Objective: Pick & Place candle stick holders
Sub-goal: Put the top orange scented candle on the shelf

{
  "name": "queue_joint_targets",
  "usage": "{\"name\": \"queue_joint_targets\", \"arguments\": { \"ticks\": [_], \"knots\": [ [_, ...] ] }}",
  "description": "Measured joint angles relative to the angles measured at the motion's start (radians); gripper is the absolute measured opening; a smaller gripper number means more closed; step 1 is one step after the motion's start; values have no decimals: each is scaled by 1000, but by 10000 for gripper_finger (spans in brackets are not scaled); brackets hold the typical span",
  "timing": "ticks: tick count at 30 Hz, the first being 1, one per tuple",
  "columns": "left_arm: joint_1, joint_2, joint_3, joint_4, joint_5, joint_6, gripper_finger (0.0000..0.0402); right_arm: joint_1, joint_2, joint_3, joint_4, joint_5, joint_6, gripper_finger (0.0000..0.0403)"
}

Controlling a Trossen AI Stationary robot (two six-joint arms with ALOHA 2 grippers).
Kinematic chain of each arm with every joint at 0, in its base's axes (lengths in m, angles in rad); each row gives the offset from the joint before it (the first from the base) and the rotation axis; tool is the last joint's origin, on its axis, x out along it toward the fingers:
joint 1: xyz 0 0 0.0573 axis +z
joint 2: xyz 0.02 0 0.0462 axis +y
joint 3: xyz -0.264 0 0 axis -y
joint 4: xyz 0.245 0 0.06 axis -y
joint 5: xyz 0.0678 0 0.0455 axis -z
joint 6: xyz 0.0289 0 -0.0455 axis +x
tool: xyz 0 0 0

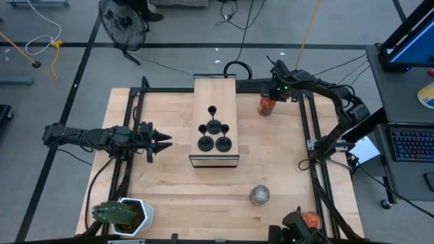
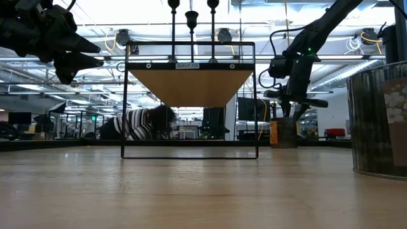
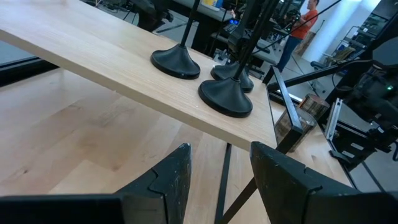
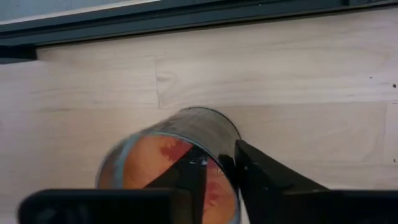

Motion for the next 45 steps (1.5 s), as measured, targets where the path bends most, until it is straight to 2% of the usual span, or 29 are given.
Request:
{"name": "queue_joint_targets", "arguments": {
  "ticks": [7, 9, 18, 36, 45],
  "knots": [
    [0, 0, 0, 0, 0, 0, 170, 2, 0, 0, 17, 6, -26, 11],
    [0, 0, 0, 0, 0, 0, 170, 7, 0, 0, 17, 17, -38, 4],
    [0, 0, 0, 0, 0, 0, 170, 49, -56, -6, 12, 69, -54, 2],
    [0, 0, 0, 0, 0, -3, 170, 173, -397, -3, -11, 77, 23, 1],
    [0, 0, 0, 0, 0, -155, 170, 237, -486, 56, -14, 78, 34, 0]
  ]
}}
